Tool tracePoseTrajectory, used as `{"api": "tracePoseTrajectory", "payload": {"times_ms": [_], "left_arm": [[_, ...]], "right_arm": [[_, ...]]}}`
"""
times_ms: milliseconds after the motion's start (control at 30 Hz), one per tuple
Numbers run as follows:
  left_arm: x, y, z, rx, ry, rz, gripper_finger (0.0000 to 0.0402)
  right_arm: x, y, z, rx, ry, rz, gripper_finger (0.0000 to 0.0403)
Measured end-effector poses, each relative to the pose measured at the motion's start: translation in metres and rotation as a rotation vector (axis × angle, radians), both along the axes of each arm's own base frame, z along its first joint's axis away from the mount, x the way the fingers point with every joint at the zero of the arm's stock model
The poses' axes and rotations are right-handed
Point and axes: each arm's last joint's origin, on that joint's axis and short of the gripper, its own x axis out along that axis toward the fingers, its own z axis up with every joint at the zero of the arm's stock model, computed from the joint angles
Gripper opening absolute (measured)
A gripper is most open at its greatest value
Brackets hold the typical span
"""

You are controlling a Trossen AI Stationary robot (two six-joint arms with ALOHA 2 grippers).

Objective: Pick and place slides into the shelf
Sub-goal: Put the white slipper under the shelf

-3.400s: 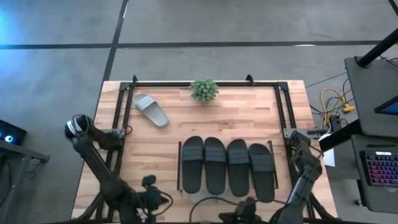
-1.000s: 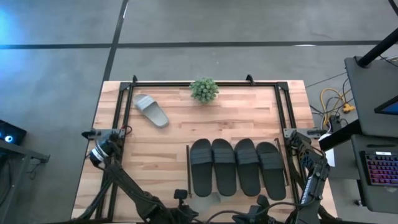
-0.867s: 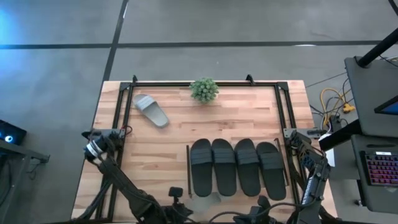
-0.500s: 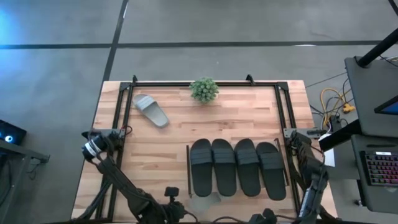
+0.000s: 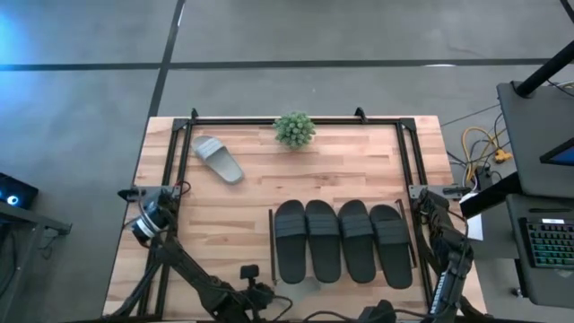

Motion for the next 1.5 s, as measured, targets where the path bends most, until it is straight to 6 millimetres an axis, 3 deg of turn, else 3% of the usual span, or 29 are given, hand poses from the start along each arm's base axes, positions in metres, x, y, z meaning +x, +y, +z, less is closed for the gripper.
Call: {"api": "tracePoseTrajectory", "payload": {"times_ms": [267,433,633,767,1000,1200,1333,1500], "left_arm": [[0.023,-0.007,0.014,-0.06,-0.193,-0.081,0.0],[0.025,-0.006,0.014,-0.068,-0.175,-0.108,0.0],[0.026,-0.014,0.017,-0.167,-0.124,-0.291,0.0],[0.023,-0.013,0.018,-0.159,-0.096,-0.304,0.0],[0.002,-0.009,0.043,-0.086,-0.031,-0.31,0.0],[-0.022,0.008,0.063,0.096,-0.015,-0.147,0.0],[-0.017,0.017,0.066,0.1,-0.027,-0.101,0.0],[-0.011,0.009,0.072,-0.045,-0.037,-0.197,0.0]], "right_arm": [[0.0,-0.001,0.0,-0.005,0.005,0.001,0.0013],[-0.001,-0.002,0.0,-0.014,0.019,0.003,0.0013],[-0.005,-0.002,-0.004,0.043,0.146,-0.001,0.0013],[-0.008,-0.001,-0.012,0.085,0.161,-0.062,0.0013],[-0.003,0.008,-0.03,0.163,0.123,-0.085,0.0013],[-0.002,0.01,-0.053,0.179,0.119,-0.116,0.0013],[-0.002,0.01,-0.06,0.19,0.118,-0.138,0.0013],[-0.004,0.012,-0.056,0.198,0.115,-0.12,0.0013]]}}
